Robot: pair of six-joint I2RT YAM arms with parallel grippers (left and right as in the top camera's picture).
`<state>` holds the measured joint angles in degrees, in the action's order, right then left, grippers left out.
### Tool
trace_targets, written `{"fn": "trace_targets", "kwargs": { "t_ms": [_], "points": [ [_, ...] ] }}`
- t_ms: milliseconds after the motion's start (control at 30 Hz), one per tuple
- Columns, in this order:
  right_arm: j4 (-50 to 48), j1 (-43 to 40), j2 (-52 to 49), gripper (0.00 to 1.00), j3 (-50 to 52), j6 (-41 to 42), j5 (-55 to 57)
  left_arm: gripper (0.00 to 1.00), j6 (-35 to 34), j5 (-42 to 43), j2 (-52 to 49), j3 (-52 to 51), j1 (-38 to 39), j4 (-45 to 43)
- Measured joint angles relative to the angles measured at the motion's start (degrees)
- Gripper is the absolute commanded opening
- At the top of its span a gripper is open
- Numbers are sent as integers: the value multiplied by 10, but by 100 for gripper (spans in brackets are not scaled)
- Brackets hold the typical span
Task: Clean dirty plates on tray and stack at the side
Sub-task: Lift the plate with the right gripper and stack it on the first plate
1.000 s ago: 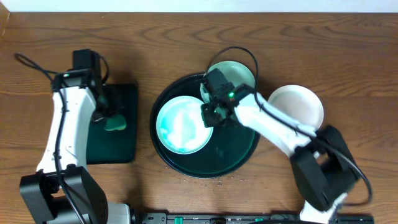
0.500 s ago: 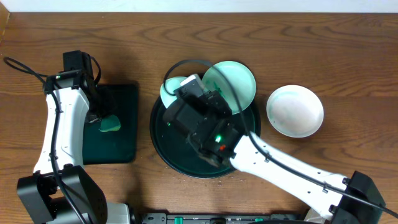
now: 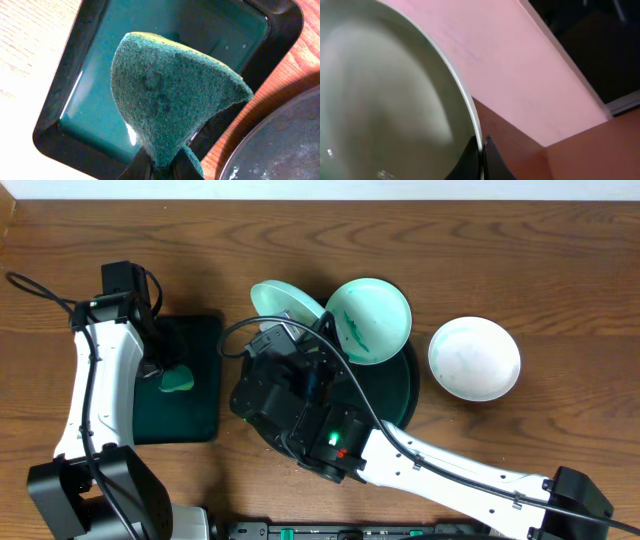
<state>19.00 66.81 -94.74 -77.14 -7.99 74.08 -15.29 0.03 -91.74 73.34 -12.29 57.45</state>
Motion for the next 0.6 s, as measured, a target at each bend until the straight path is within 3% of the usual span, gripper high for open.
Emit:
{"fn": "trace_targets", "kwargs": {
  "t_ms": [133,233,400,600],
  "points": [
    [56,-3,0,1,-2,0,-20,7,0,0,0,0,0,0],
    [138,-16,0,1,-3,44,-99,7,0,0,0,0,0,0],
    [202,-82,0,1,-3,158,-305,7,0,0,0,0,0,0],
    [208,-243,7,1,-3,228,-586,7,0,0,0,0,0,0]
  ]
}}
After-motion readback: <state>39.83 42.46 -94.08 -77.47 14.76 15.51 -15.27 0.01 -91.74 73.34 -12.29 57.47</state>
